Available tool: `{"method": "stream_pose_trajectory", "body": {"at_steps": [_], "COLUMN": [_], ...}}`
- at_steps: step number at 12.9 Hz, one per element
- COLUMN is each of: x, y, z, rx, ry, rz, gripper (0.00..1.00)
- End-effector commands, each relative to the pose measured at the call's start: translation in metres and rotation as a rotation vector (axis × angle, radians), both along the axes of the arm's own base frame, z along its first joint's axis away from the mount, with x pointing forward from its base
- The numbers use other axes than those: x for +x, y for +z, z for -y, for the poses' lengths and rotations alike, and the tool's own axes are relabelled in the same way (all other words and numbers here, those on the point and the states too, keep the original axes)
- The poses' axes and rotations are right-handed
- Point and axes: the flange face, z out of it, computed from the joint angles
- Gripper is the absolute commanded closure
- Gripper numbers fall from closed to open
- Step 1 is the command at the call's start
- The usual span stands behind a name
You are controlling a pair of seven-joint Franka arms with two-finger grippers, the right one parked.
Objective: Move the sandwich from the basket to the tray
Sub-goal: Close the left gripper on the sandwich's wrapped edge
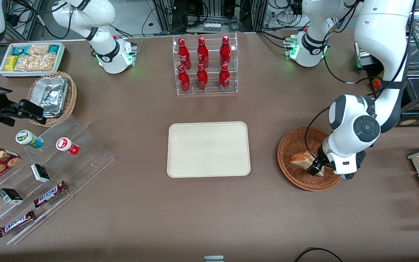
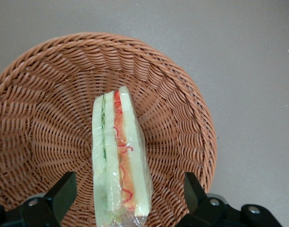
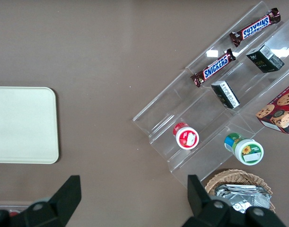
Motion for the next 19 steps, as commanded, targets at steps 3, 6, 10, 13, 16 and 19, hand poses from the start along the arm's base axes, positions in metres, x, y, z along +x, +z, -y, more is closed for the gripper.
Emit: {"method": "stream_pose_trajectory", "body": {"at_steps": [3, 6, 10, 13, 16, 19], "x": [-0.010, -0.010, -0.010, -0.010, -0.011, -0.002], "y": [-0.024, -0.030, -0.031, -0.024, 0.012, 0.086], "z": [0.011, 0.016, 0.014, 0.014, 0.013, 0.042], "rx": [-0.010, -0.013, -0.004, 0.000, 0.035, 0.054], "ry": [0.039, 0.033, 0.022, 0.007, -0.058, -0.155], "rz": [0.029, 0.035, 0.032, 0.033, -0.015, -0.081], "gripper": [0.01, 0.02, 1.00, 1.00, 1.00, 1.00]}}
